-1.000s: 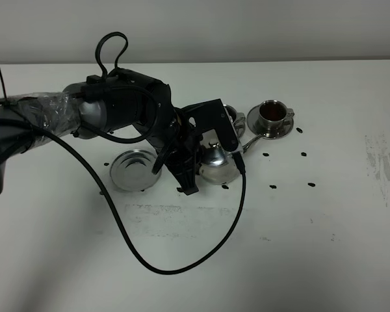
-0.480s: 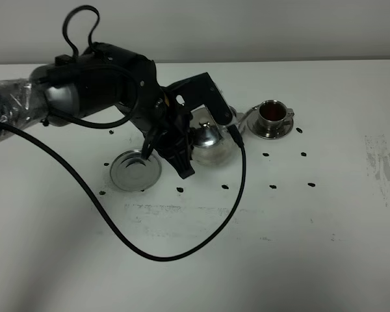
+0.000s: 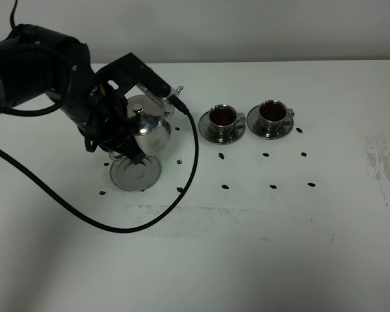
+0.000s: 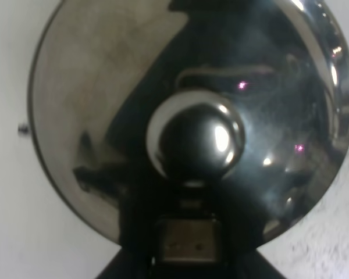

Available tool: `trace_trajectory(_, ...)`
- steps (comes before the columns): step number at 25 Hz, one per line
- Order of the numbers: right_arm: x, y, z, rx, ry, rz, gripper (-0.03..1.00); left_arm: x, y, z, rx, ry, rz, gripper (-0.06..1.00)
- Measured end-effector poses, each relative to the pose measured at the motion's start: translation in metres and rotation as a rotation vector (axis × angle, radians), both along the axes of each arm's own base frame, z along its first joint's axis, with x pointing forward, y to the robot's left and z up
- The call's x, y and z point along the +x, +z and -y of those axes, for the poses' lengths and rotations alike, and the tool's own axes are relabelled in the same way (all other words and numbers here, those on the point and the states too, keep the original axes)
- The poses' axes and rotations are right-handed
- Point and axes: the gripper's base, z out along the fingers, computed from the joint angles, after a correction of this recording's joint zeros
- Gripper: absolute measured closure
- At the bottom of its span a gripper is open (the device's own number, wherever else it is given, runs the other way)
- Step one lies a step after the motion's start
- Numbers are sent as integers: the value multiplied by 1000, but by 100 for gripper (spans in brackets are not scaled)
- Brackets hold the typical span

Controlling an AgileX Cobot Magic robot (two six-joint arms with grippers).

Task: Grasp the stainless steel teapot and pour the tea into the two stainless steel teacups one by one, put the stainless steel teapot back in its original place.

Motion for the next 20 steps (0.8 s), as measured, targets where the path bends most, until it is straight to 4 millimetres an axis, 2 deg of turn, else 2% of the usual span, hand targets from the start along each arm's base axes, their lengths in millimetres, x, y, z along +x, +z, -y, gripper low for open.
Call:
trace_trajectory(3, 0, 0, 0, 0, 0, 0, 64, -5, -8, -13, 2, 70, -38, 77)
trace_trajectory(6, 0, 0, 0, 0, 0, 0, 64, -8, -16, -17, -4, 116, -54, 77)
trace_trajectory(14, 0, 0, 0, 0, 0, 0, 64, -15, -31, -20, -25, 149, -73, 77)
trace_trajectory(20, 0, 0, 0, 0, 0, 0, 64, -11, -43, -18, -24, 159, -89, 77)
